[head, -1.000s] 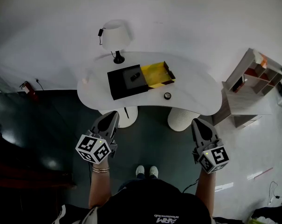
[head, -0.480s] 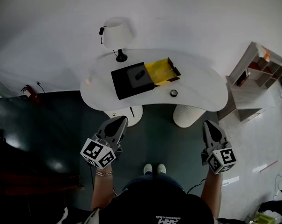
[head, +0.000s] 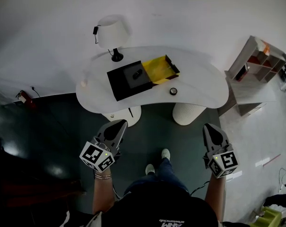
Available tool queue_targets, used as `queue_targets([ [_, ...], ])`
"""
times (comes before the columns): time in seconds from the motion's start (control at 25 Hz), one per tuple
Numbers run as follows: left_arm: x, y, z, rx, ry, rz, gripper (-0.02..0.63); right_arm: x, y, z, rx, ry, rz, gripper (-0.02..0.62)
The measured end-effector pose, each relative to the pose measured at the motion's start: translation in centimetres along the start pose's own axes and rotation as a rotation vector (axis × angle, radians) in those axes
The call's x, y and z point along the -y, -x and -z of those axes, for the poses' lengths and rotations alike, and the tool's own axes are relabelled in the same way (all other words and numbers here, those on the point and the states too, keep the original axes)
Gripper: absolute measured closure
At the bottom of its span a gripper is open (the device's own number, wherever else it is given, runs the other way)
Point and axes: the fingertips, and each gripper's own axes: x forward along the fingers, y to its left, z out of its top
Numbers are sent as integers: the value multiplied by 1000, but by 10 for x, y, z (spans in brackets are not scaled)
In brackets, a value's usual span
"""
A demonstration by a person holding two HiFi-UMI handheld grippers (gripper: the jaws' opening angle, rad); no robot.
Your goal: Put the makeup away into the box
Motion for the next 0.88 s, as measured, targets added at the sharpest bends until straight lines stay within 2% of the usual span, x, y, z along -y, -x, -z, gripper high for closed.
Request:
queue_targets([
  [0.16, -1, -7, 9, -18, 9, -8, 588, 4, -7, 4, 1, 23, -23, 575],
  [0.36, -3, -26, 15, -46, 4, 18, 588, 5, -31, -4, 21, 4, -61, 575],
  [0.48, -6, -43, 15, -54, -2, 28, 588, 16, -46, 12, -25, 2, -64, 575],
  [0.6, -12, -56, 14, -58, 5, 26, 587, 18, -60, 17, -45, -4, -105, 575],
  [0.88, -36, -100, 12, -62, 12, 5, 587, 45, -112, 1, -31, -5, -163, 575],
])
